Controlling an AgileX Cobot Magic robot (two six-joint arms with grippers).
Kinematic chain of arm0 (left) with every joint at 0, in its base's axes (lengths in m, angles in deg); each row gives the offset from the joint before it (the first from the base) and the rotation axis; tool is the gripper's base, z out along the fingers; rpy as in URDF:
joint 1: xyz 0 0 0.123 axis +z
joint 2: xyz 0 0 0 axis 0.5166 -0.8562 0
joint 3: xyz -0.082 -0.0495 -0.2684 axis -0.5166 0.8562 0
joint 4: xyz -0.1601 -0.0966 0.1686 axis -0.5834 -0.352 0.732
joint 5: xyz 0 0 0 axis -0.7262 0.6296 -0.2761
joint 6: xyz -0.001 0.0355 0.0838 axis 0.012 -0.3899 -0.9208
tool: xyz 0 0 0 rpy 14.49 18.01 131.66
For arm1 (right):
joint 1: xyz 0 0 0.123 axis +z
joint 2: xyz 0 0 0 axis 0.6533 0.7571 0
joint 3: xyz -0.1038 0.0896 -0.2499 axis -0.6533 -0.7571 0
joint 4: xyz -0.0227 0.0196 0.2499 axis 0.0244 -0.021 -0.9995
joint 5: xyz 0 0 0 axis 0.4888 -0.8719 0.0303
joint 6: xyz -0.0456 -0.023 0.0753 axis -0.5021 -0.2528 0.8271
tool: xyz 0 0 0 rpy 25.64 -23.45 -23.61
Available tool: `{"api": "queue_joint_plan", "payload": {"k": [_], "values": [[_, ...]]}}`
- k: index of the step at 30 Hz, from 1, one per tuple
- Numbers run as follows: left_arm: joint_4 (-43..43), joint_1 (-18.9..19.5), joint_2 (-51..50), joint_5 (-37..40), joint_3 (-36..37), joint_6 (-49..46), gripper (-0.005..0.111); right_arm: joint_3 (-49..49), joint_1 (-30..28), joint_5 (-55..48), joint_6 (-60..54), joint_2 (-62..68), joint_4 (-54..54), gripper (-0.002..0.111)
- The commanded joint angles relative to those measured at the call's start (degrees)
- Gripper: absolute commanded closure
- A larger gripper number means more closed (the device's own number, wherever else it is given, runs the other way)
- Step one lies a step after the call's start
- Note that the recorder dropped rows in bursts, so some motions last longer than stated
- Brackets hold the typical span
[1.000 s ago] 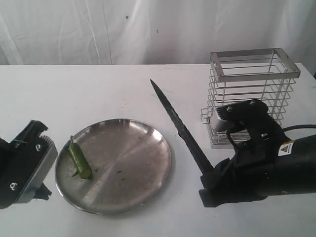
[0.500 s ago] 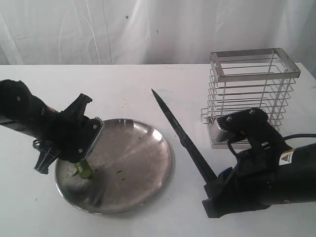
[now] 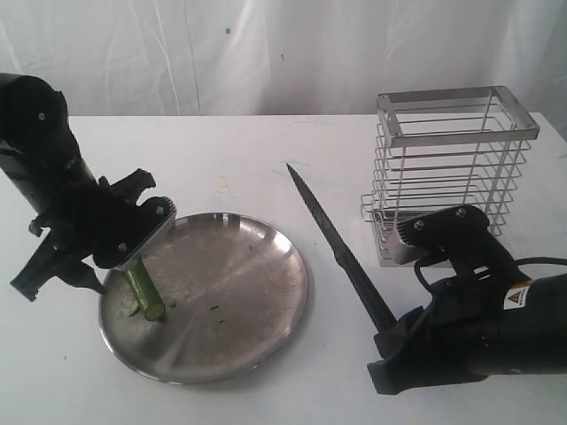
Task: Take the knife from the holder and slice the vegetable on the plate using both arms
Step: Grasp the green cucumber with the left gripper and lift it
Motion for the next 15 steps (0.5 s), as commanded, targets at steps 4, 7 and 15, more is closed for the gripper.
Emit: {"api": "queue_joint_plan", "payload": {"k": [4,7,15], "values": [[2.6,0.1,-3.8,0.0,-0.4,-5.8,0.043,-0.1,0.1,0.7,0.3,-0.2,-0.2,0.108],[2.6,0.1,-5.7,-3.1,-0.4,-5.8,0.043,-0.1,0.1,0.7,0.3,-0.2,-0.2,0.108],[1.8,0.1,-9.5,-8.7,-0.4,-5.8,0.043,-0.1,0.1,0.6,0.3,-0.2,-0.2,0.108]]}}
